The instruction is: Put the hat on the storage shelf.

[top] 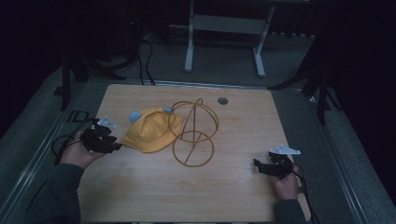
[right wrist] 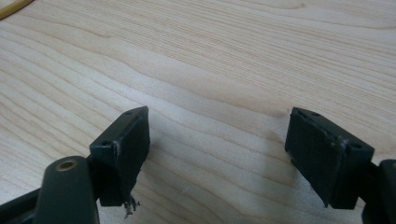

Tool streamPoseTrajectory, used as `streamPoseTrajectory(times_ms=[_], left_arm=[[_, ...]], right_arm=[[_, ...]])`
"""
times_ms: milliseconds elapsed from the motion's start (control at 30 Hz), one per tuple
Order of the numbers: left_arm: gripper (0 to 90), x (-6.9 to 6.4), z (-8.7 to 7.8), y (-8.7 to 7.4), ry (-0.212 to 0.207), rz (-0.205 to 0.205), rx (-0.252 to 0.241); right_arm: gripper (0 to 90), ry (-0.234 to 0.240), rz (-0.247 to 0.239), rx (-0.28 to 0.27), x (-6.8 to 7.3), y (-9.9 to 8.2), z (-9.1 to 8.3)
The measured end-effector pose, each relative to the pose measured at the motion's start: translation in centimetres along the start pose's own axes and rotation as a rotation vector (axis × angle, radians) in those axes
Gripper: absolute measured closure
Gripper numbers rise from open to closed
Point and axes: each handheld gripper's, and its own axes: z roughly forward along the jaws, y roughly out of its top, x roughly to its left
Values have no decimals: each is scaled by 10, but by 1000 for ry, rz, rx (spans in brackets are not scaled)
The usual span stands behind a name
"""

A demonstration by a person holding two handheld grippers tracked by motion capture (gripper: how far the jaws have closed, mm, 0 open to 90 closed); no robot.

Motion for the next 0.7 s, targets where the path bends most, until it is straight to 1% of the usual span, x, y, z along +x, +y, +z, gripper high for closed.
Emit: streamPoseTrajectory(times_ms=[167,467,700], left_arm=[[597,2,-3,5,-5,4,9],[597,3,-10,17,-6,39,39],[591,5,-11,24,-15,54,56]], right_arm=[[220,0,0,0,0,0,0],[221,0,0,-1,0,0,0],[220,0,0,0,0,0,0]])
